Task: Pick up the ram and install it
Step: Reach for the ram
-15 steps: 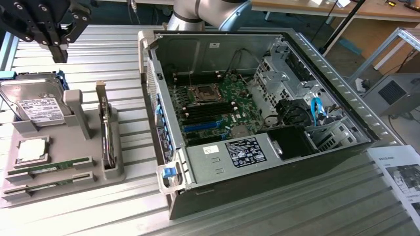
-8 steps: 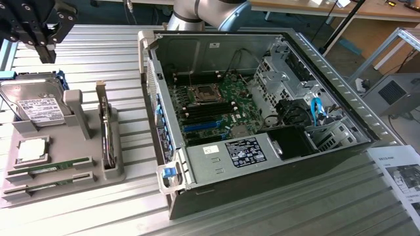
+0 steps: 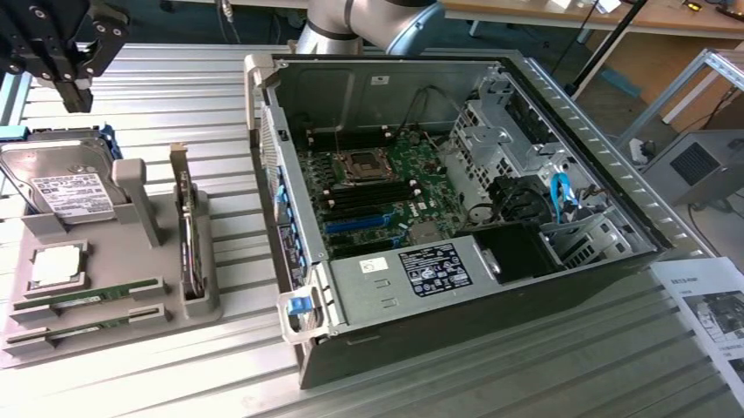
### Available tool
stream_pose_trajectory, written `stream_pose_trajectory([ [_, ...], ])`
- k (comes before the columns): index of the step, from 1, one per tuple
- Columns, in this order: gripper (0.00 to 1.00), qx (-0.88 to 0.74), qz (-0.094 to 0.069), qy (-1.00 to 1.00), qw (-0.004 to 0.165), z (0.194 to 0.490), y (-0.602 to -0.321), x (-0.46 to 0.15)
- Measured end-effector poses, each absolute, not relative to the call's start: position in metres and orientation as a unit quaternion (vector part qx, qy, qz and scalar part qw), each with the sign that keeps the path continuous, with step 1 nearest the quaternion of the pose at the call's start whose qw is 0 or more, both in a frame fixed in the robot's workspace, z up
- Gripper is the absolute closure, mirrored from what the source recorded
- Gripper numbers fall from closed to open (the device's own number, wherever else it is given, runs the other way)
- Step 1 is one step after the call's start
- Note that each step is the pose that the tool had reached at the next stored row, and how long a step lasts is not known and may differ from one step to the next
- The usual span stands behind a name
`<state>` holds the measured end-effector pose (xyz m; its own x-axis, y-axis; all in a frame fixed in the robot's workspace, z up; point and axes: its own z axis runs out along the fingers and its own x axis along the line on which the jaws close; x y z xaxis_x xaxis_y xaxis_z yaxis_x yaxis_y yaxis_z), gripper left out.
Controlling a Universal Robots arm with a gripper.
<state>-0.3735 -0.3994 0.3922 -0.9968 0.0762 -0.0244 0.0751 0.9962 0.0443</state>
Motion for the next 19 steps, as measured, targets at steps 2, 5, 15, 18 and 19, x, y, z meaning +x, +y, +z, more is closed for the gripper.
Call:
stream_pose_trajectory([
  [2, 0.89, 0.038, 0.022, 0.999, 0.013, 0.392, -0.400, -0.374],
  [5, 0.89, 0.038, 0.021, 0.999, 0.013, 0.392, -0.402, -0.374],
  [15, 0.89, 0.038, 0.020, 0.999, 0.013, 0.392, -0.423, -0.373],
  [18, 0.89, 0.038, 0.019, 0.999, 0.013, 0.392, -0.427, -0.373],
  [19, 0.89, 0.038, 0.019, 0.999, 0.013, 0.392, -0.429, -0.374],
])
